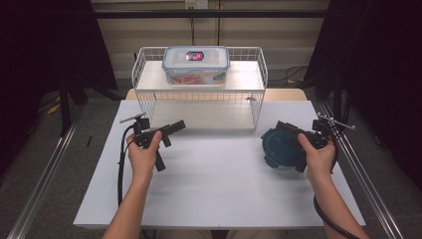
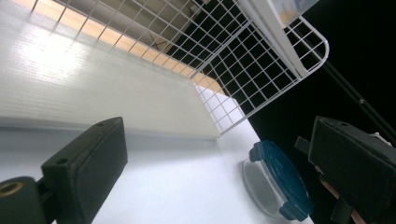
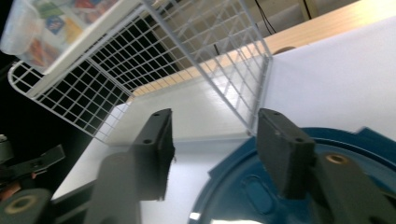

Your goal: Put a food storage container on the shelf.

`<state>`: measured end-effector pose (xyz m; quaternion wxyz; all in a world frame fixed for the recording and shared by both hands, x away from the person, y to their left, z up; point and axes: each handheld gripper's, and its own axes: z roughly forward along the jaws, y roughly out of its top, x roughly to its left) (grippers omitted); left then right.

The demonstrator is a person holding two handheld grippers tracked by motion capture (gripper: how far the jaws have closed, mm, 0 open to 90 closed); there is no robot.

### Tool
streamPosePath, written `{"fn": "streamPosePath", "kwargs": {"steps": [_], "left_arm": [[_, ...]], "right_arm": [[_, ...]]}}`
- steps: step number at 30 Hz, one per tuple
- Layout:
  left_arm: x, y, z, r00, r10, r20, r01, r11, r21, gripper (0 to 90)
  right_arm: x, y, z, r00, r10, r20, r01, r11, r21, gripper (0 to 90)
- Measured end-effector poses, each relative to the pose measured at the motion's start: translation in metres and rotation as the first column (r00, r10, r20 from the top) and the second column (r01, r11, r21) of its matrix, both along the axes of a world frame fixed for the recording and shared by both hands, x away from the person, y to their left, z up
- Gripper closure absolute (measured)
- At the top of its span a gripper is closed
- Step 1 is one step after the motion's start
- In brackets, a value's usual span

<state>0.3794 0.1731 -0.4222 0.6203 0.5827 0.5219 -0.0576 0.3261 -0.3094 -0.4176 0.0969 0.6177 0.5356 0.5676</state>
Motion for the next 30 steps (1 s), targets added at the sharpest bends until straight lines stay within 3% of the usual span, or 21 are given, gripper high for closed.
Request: {"fn": "streamPosePath", "kwargs": {"steps": [3,6,11,18,23,25,26,28,30], "left_arm": [[-0.001,-0.001,0.0,0.9999,-0.008,0.006,0.008,0.9999,0.014,4.2],[-0.002,-0.003,0.001,0.9996,-0.027,0.0,0.027,0.9996,-0.011,4.0],[-0.003,-0.003,0.0,0.9991,-0.042,-0.002,0.042,0.9991,0.007,4.0],[-0.003,0.0,-0.001,0.9995,-0.033,-0.002,0.033,0.9994,0.011,4.0],[-0.003,-0.002,-0.001,0.9993,-0.038,-0.006,0.038,0.9992,-0.015,4.0],[-0.003,-0.001,-0.002,0.9987,-0.049,0.01,0.049,0.9988,0.003,3.8],[-0.003,-0.003,-0.002,0.9989,-0.046,-0.007,0.046,0.9989,-0.014,3.8],[-0.002,-0.003,-0.003,0.9986,-0.052,0.002,0.052,0.9986,0.004,3.9],[-0.002,-0.005,-0.004,0.9986,-0.053,-0.006,0.053,0.9986,-0.005,3.9]], "right_arm": [[0.0,-0.006,-0.002,0.9997,-0.019,-0.016,0.019,0.9996,-0.019,56.1],[-0.002,-0.01,-0.003,0.9993,-0.022,-0.029,0.021,0.9994,-0.026,61.8],[-0.003,-0.016,-0.008,0.9976,-0.022,-0.066,0.017,0.9966,-0.08,75.3],[-0.006,-0.027,-0.007,0.9955,-0.041,-0.086,0.032,0.9938,-0.107,89.0],[-0.008,-0.031,-0.008,0.9944,-0.046,-0.095,0.031,0.9879,-0.152,90.0],[-0.008,-0.032,-0.008,0.9941,-0.049,-0.097,0.032,0.9849,-0.17,90.0],[-0.008,-0.032,-0.008,0.9941,-0.051,-0.096,0.034,0.9845,-0.172,90.0],[-0.009,-0.034,-0.008,0.9939,-0.056,-0.095,0.039,0.9841,-0.173,90.0],[-0.009,-0.036,-0.008,0.9934,-0.068,-0.093,0.05,0.9809,-0.188,90.0]]}}
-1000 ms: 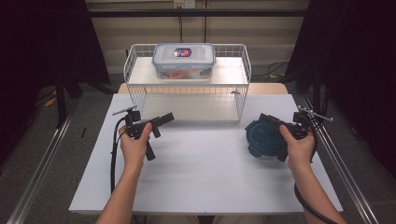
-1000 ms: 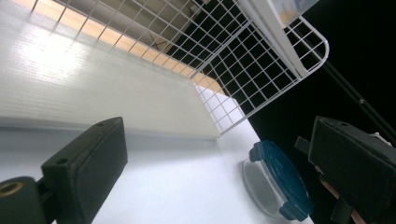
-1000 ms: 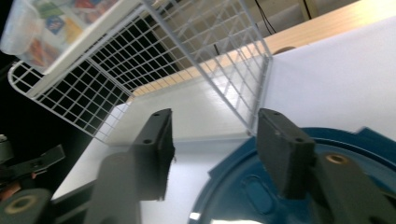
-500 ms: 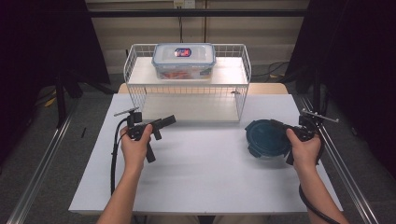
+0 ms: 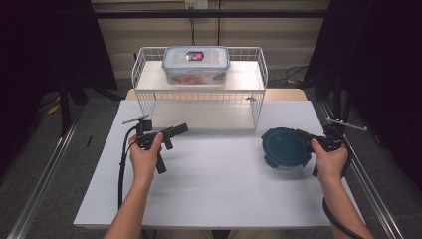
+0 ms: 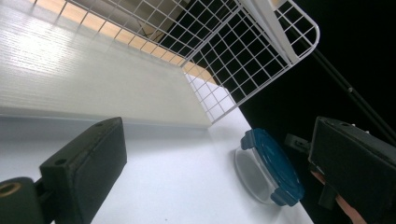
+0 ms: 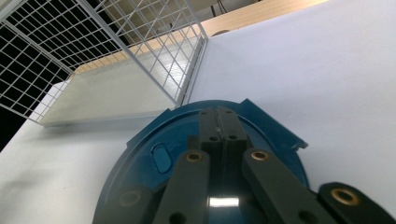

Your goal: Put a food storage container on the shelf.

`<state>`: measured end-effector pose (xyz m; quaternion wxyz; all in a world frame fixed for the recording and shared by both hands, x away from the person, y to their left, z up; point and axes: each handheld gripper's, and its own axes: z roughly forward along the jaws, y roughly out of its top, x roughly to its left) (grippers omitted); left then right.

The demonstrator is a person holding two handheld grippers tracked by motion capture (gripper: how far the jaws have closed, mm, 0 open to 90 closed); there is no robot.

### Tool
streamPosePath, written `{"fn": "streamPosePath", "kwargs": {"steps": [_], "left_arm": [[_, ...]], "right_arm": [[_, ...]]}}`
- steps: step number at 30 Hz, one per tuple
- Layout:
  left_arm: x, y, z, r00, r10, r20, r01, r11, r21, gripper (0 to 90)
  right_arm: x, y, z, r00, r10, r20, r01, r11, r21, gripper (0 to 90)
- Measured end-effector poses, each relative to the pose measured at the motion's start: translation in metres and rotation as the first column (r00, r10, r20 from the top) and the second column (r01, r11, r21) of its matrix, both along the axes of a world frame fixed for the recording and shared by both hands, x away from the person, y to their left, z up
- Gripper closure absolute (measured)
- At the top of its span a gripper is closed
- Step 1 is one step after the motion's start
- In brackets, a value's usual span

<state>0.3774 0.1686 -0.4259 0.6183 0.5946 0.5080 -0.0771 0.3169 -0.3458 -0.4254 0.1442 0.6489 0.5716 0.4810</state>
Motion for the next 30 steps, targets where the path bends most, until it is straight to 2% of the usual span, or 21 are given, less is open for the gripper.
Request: {"fn": "streamPosePath", "kwargs": {"steps": [2,3,5,8,10,11,12,13,14,15,16,17,18,20,21,23,24,25,26,30], "left_arm": [[0.0,-0.001,0.0,1.0,-0.002,-0.008,0.002,0.9999,-0.013,3.9],[0.001,-0.001,-0.001,1.0,0.001,0.001,-0.001,1.0,-0.002,3.9],[0.001,-0.003,-0.002,0.9999,-0.002,-0.013,0.002,0.9999,-0.011,3.9],[0.002,-0.002,-0.003,1.0,-0.006,-0.006,0.006,0.9999,0.009,4.0],[0.001,-0.003,-0.003,0.9998,-0.005,-0.02,0.005,1.0,-0.005,4.0],[0.002,-0.003,-0.003,1.0,-0.007,-0.006,0.007,1.0,0.005,4.0],[0.001,-0.004,-0.003,0.9999,-0.006,-0.01,0.006,0.9999,-0.012,4.2],[0.001,-0.004,-0.003,0.9999,-0.006,-0.01,0.006,0.9999,-0.012,4.2],[0.001,-0.003,-0.002,0.9999,-0.015,0.008,0.015,0.9999,-0.003,3.9],[0.001,-0.003,-0.002,0.9999,-0.011,0.007,0.011,0.9999,-0.012,3.8],[0.001,-0.002,-0.003,0.9998,-0.015,0.009,0.015,0.9999,-0.002,3.9],[0.001,-0.002,-0.003,0.9999,-0.016,0.005,0.016,0.9999,0.006,3.9],[0.001,-0.003,-0.002,0.9998,-0.014,-0.011,0.014,0.9998,-0.011,4.0],[0.001,-0.003,-0.003,0.9998,-0.007,-0.018,0.007,0.9999,-0.012,4.0],[0.002,-0.002,-0.003,0.9999,-0.013,-0.003,0.013,0.9999,0.005,4.1],[0.001,-0.003,-0.003,0.9999,-0.016,-0.004,0.016,0.9998,0.009,4.1],[0.001,-0.003,-0.004,0.9998,-0.019,-0.002,0.019,0.9998,0.009,4.1],[0.001,-0.005,-0.004,0.9997,-0.015,-0.02,0.015,0.9998,-0.008,4.1],[0.001,-0.004,-0.004,0.9998,-0.016,-0.015,0.016,0.9998,0.011,4.1],[0.002,-0.004,-0.005,0.9995,-0.023,-0.022,0.023,0.9997,-0.004,4.2]], "right_arm": [[0.0,-0.003,0.0,1.0,-0.004,0.0,0.004,1.0,-0.002,90.0],[-0.001,-0.004,0.0,0.9999,-0.012,-0.003,0.012,0.9999,-0.008,90.0],[0.0,-0.006,-0.001,0.9998,-0.021,-0.001,0.021,0.9996,-0.02,90.0],[0.001,-0.01,-0.003,0.999,-0.044,-0.002,0.044,0.9984,-0.035,90.0],[0.002,-0.012,-0.004,0.9989,-0.046,0.002,0.046,0.9983,-0.035,90.0],[0.002,-0.013,-0.004,0.9987,-0.051,-0.002,0.051,0.998,-0.038,90.0],[0.003,-0.014,-0.004,0.9987,-0.051,-0.003,0.051,0.9977,-0.044,90.0],[0.004,-0.014,-0.004,0.9989,-0.048,0.001,0.048,0.9973,-0.056,90.0],[0.005,-0.014,-0.005,0.9988,-0.048,-0.006,0.047,0.9976,-0.051,90.0],[0.006,-0.015,-0.006,0.9986,-0.052,-0.006,0.051,0.9973,-0.052,90.0],[0.006,-0.014,-0.007,0.9987,-0.051,-0.005,0.05,0.9973,-0.053,90.0],[0.007,-0.015,-0.008,0.9985,-0.054,-0.002,0.054,0.9966,-0.062,90.0],[0.007,-0.015,-0.008,0.9982,-0.061,-0.005,0.06,0.9964,-0.06,90.0],[0.007,-0.016,-0.009,0.9978,-0.065,-0.009,0.064,0.9958,-0.065,90.0],[0.007,-0.017,-0.01,0.9976,-0.068,-0.008,0.068,0.9957,-0.063,90.0],[0.007,-0.018,-0.01,0.9971,-0.076,-0.012,0.075,0.995,-0.066,90.0],[0.007,-0.019,-0.01,0.9971,-0.075,-0.008,0.075,0.9952,-0.064,90.0],[0.007,-0.019,-0.011,0.9968,-0.08,-0.005,0.08,0.9948,-0.064,90.0],[0.006,-0.02,-0.011,0.9965,-0.083,-0.008,0.083,0.9945,-0.064,90.0],[0.005,-0.022,-0.013,0.9954,-0.094,-0.017,0.092,0.993,-0.074,90.0]]}}
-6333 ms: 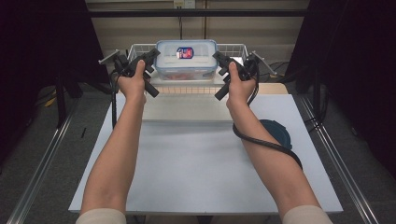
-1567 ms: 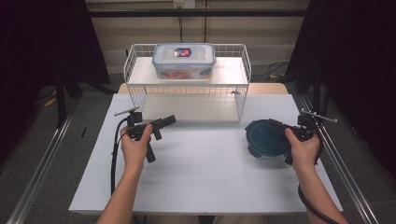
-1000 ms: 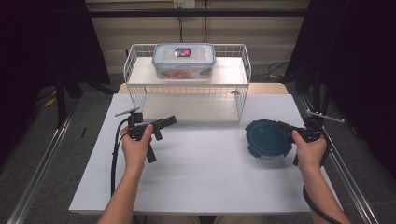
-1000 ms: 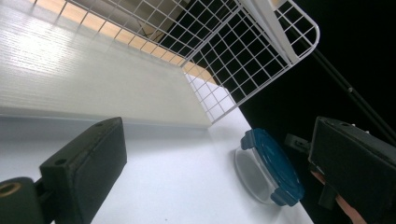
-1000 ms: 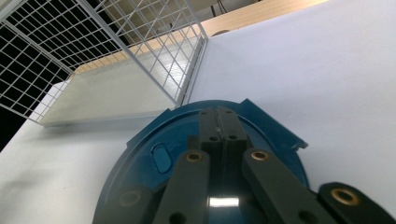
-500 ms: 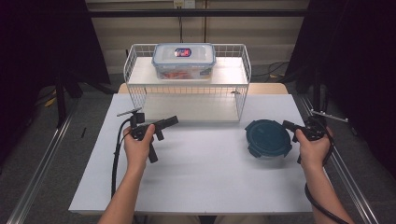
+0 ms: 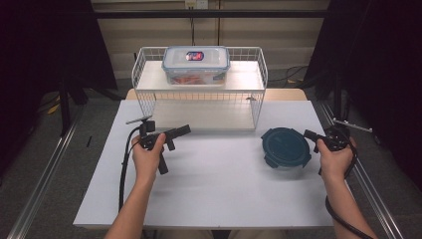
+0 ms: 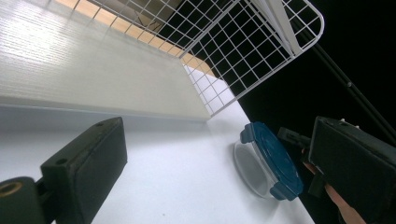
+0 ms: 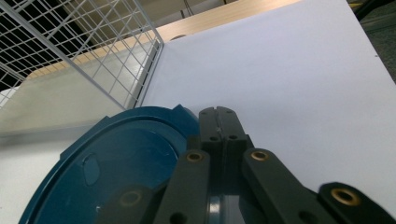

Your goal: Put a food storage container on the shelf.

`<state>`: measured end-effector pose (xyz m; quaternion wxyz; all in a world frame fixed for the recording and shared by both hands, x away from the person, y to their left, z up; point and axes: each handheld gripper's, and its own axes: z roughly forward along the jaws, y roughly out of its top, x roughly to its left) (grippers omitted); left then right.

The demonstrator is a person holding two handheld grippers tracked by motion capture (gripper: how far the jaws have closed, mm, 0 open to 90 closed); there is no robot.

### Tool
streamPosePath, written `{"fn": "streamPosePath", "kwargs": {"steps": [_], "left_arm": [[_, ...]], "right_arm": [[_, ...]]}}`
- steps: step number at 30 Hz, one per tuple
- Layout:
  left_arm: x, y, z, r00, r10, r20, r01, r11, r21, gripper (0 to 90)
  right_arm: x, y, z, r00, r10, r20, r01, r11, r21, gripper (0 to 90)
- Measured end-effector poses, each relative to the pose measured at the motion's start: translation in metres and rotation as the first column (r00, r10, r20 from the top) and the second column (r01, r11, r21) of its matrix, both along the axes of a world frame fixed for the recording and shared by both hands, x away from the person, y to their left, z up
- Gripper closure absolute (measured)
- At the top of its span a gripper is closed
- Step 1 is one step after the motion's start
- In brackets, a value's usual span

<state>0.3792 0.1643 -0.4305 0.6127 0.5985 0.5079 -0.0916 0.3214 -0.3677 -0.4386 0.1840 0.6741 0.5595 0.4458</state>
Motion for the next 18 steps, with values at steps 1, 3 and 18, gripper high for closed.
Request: {"fn": "streamPosePath", "kwargs": {"steps": [1,3,18], "left_arm": [[0.0002,0.0001,0.0,1.0,-0.001,0.0,0.001,1.0,-0.002,4.2],[0.0003,0.0003,-0.0001,1.0,-0.001,0.005,0.001,1.0,0.001,4.1],[0.0001,-0.0004,0.0012,0.9999,0.006,0.01,-0.005,0.9998,-0.021,4.2]], "right_arm": [[-0.0003,-0.0006,-0.0006,1.0,-0.001,-0.003,0.001,1.0,-0.002,90.0],[-0.0009,-0.0013,-0.0012,1.0,-0.008,-0.003,0.008,0.9999,-0.006,90.0],[-0.0045,-0.0028,-0.0091,0.9992,-0.007,-0.039,0.005,0.9988,-0.048,90.0]]}}
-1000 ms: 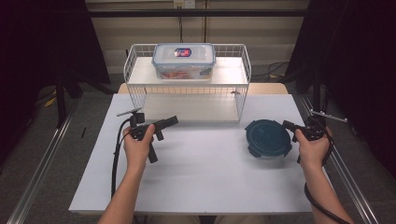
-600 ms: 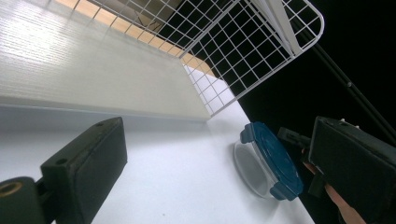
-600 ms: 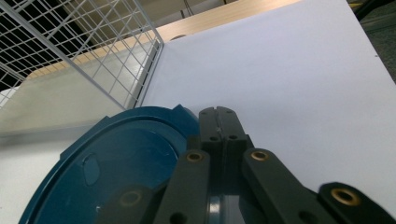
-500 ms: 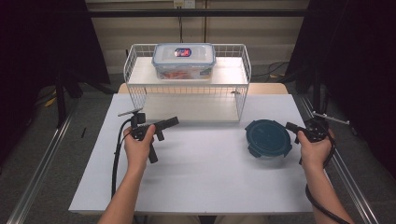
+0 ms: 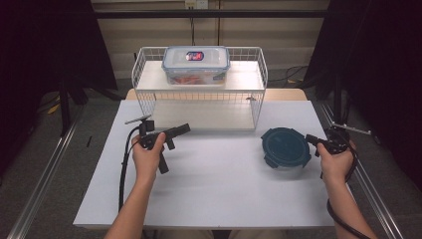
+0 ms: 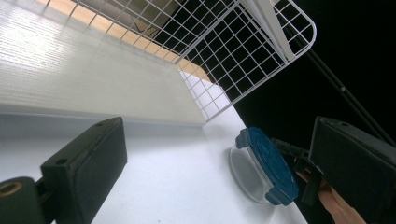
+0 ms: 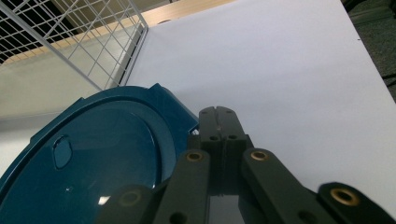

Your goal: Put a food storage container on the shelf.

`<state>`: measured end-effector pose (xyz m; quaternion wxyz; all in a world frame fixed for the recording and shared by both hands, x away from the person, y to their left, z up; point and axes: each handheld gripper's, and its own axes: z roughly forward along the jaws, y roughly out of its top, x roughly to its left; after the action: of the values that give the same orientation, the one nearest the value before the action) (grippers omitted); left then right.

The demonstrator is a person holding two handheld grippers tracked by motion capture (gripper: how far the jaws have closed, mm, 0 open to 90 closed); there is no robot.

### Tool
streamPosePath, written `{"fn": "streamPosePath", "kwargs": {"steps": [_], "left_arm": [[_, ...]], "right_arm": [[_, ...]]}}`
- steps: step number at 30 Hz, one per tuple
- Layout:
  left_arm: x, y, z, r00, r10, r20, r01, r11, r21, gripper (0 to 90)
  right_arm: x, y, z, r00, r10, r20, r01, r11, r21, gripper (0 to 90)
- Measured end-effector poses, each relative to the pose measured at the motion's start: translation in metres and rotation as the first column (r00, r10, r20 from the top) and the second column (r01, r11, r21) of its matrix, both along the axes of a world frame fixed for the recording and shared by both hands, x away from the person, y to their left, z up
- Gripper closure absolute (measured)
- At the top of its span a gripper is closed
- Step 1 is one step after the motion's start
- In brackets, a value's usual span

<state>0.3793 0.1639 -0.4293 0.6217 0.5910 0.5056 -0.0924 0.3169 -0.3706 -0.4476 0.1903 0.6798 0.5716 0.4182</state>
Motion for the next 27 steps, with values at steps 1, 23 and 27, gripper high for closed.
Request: {"fn": "streamPosePath", "kwargs": {"steps": [1,23,27], "left_arm": [[0.0,-0.001,0.0,1.0,0.004,0.0,-0.004,1.0,0.001,4.2],[-0.002,-0.008,-0.004,0.9997,-0.023,-0.004,0.023,0.9987,0.045,3.8],[-0.002,-0.011,-0.005,0.9994,-0.03,-0.015,0.031,0.9986,0.043,3.6]], "right_arm": [[0.0,0.0,0.0,1.0,0.001,0.0,-0.001,1.0,0.001,90.0],[-0.004,0.044,-0.001,0.9986,0.053,0.002,-0.053,0.9983,0.024,90.0],[-0.004,0.05,-0.001,0.998,0.063,0.003,-0.064,0.9978,0.02,90.0]]}}
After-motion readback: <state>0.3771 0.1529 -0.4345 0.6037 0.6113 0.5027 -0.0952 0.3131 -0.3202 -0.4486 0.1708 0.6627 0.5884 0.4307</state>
